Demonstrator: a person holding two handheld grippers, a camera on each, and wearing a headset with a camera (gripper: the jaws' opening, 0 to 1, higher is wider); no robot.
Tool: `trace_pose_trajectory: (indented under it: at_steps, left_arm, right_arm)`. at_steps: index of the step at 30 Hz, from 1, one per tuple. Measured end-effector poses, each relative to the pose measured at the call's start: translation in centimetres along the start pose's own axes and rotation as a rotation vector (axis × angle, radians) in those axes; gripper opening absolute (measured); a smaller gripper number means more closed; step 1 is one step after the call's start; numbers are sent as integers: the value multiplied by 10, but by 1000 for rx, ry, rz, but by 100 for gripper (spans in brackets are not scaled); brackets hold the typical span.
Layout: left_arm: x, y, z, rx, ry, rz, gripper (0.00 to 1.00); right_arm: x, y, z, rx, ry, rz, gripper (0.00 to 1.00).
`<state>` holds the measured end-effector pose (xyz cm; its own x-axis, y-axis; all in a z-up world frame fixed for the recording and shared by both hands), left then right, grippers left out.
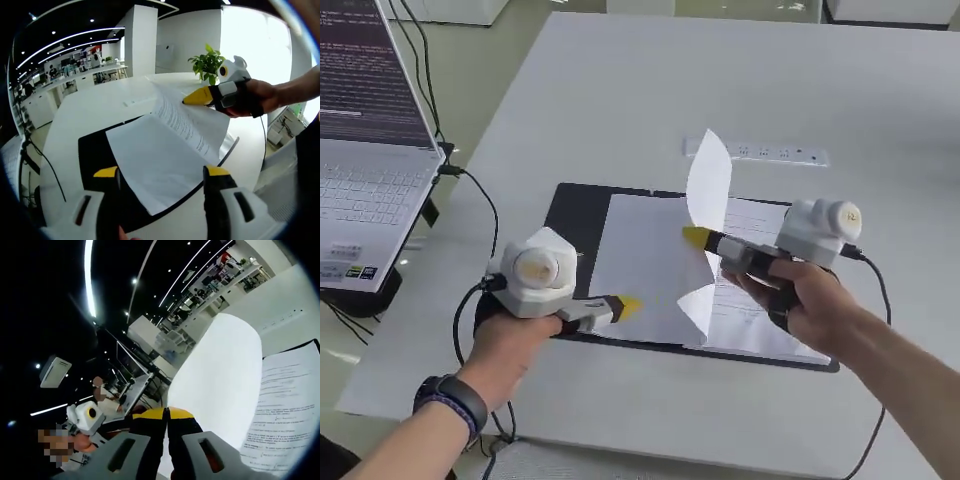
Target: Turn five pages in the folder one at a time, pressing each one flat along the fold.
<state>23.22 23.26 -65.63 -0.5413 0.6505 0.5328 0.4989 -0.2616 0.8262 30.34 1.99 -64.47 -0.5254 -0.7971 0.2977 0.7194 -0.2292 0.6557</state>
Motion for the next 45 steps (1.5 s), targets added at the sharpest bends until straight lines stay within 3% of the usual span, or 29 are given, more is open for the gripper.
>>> trace_pose_trajectory:
  at_steps: [11, 17, 23, 30, 33, 36, 40, 45]
  left_arm:
    - [20, -12, 11, 45, 46, -23, 67]
    - [29, -22, 16, 64, 68, -20, 66]
    - [34, -30, 24, 86, 85, -18, 66]
    - [35, -34, 23, 93, 82, -6, 66]
    - [35, -34, 23, 97, 82, -4, 66]
    - [37, -33, 22, 102, 89, -2, 65]
    - [37, -34, 18, 115, 88, 4, 66]
    - [40, -35, 14, 122, 95, 8, 64]
  right_arm:
    - [-40, -20, 12, 13, 16, 105, 0]
    - [-61, -34, 13, 12, -4, 156, 0]
    - [-80, -50, 7, -5, -34, 208, 0]
    - [-92, -63, 3, -39, -71, 242, 0]
    - [-100, -71, -7, -22, -93, 268, 0]
    - [-99, -78, -7, -36, -96, 270, 0]
    - [-112, -84, -24, -70, -123, 279, 0]
    - [-125, -91, -33, -35, -143, 320, 13]
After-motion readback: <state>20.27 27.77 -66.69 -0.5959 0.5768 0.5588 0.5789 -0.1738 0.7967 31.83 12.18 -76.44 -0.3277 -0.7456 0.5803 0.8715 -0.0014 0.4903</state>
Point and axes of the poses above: the centre of the closed fingertips' face, and the gripper's own axes: x roughly backward along the fingers, z roughly to its left, y roughly out of its top, the point moved 10 cm from there along x, roughly backward along the fingers, and after that the axes turned 11 degrees about -y, right-handed, at the moved point
